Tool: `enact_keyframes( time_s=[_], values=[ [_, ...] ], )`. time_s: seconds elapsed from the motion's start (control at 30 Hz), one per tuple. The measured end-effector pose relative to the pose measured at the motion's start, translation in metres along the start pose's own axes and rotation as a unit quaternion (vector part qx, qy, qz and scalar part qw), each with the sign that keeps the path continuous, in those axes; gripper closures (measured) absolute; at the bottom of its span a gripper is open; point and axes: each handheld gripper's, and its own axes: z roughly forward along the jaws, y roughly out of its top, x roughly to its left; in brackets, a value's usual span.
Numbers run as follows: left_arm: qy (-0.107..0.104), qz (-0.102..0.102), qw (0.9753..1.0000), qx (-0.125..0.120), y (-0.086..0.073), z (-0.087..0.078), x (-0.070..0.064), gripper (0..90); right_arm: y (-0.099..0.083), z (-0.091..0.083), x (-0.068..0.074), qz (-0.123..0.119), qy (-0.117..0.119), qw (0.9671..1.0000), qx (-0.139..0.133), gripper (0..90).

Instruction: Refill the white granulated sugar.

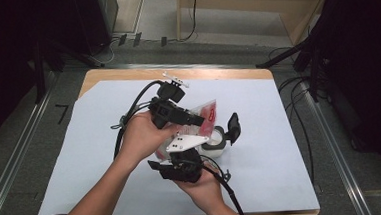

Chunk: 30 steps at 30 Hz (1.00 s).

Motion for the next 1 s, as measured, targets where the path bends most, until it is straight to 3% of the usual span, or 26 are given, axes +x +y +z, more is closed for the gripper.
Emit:
enact_keyframes(
  time_s=[0.73, 1.0],
  values=[
    [-0.004, 0.002, 1.0000, -0.005, 0.0000, -0.0027, 0.0011, 65.3, 0.0020, -0.0009, 0.0009, -0.007, 0.002, 1.0000, 0.001, 64.0],
    [-0.010, -0.010, 0.9999, -0.006, 0.0005, -0.0036, 0.0060, 65.6, 0.0043, -0.0015, 0.0016, -0.008, -0.001, 0.9999, 0.006, 64.0]
  ],
)
